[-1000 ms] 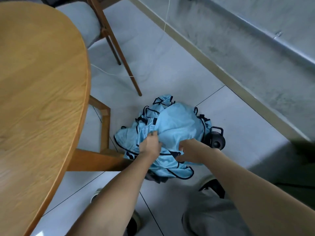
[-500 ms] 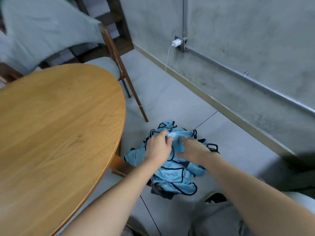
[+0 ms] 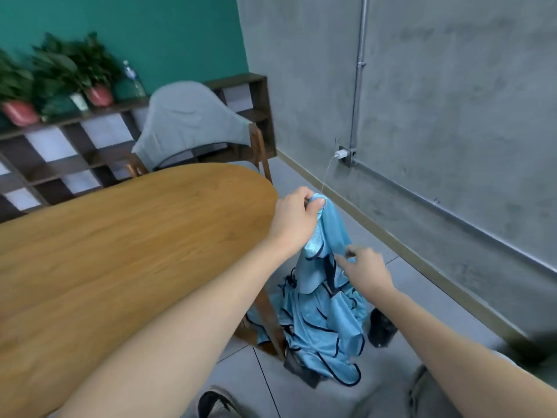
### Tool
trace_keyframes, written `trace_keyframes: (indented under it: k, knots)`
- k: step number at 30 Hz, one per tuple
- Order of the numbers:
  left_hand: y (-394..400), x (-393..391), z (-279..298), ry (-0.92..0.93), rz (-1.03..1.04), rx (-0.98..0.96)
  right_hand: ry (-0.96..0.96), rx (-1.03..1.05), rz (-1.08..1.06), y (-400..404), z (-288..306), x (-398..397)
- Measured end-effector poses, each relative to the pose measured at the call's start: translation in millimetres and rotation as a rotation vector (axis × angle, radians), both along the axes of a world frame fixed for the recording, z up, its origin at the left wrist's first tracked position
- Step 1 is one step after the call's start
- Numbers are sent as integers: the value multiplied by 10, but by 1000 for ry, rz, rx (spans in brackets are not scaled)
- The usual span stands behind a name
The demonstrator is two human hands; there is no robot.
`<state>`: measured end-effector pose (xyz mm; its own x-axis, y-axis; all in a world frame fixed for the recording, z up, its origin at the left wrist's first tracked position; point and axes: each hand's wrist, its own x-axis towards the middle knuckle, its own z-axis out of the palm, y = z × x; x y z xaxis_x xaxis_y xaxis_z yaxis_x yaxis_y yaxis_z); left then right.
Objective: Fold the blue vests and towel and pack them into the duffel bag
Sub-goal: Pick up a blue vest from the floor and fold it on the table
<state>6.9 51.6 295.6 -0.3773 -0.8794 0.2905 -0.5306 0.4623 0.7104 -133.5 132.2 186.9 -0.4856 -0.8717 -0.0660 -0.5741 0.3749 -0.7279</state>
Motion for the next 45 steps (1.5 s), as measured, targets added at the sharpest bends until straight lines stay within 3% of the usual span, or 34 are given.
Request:
trace_keyframes:
  k: [7, 19, 24, 28, 31, 33, 40, 45]
  knots:
    - [-10, 451, 856, 59, 40, -154, -139, -320, 8, -59, 985, 188]
    - [-206, 1976, 2859, 223, 304, -439, -277, -652, 242, -535, 3408, 1089]
    - [-303, 2840, 3567, 185, 446, -560, -171, -713, 363, -812, 4229, 1589]
    - [-386, 3418, 3722, 149, 526, -596, -129, -827, 392, -1064, 4524, 2023]
    - [-455, 3757, 3507, 93, 567, -564, -40, -863, 388, -1216, 4385, 2327]
    - [-510, 3942, 3220, 52, 584, -537, 117, -812, 426, -1309, 4086, 2508]
    - [-608, 4316, 1637, -309, 619, -125, 396, -338, 733, -1418, 2439, 2822]
    - [-104, 4012, 420, -287, 443, -39, 357, -157, 909, -1271, 1386, 2899]
